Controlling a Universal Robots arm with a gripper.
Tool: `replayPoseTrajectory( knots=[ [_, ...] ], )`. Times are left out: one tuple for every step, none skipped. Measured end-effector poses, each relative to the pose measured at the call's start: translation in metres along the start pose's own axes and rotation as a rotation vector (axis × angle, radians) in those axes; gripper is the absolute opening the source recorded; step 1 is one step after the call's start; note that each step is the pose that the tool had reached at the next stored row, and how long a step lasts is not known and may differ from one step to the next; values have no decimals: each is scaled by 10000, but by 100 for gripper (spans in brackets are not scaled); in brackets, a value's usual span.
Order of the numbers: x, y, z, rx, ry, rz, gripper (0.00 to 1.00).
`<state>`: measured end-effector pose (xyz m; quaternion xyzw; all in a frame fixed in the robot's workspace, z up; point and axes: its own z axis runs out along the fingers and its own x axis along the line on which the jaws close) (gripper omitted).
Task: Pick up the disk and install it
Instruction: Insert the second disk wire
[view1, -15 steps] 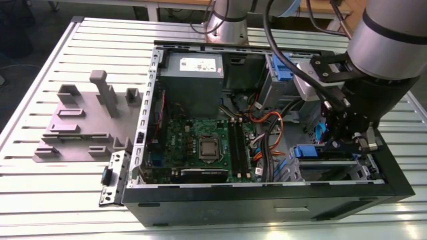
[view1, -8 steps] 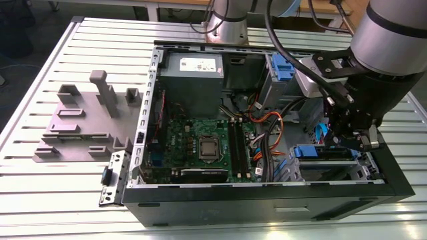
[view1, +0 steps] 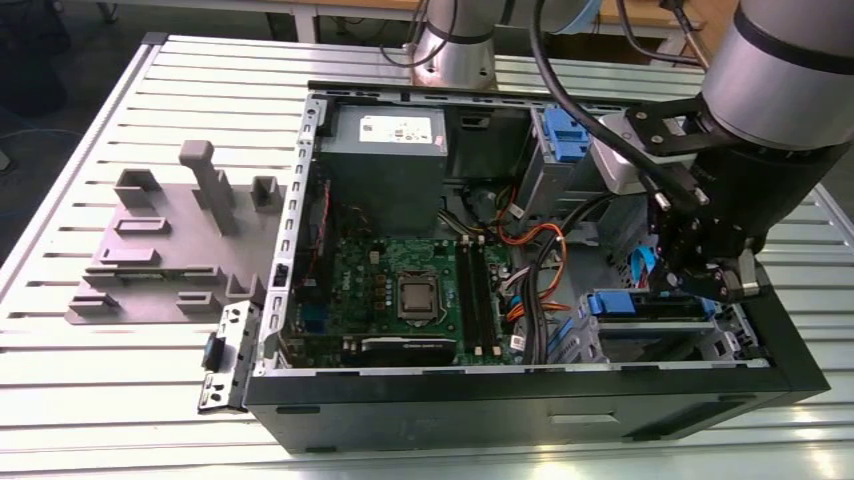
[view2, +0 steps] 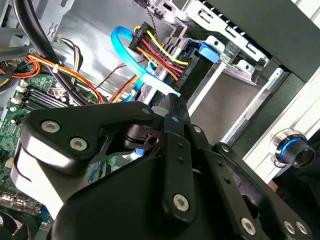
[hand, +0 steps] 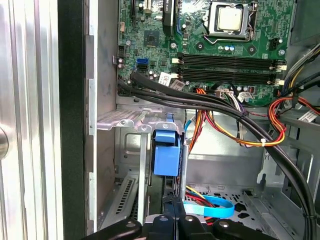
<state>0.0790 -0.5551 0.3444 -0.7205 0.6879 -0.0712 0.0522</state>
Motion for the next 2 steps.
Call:
replayPoseTrajectory(
  knots=[
    [0,0,-1,0,0,0,11],
    [0,0,-1,0,0,0,11]
  ],
)
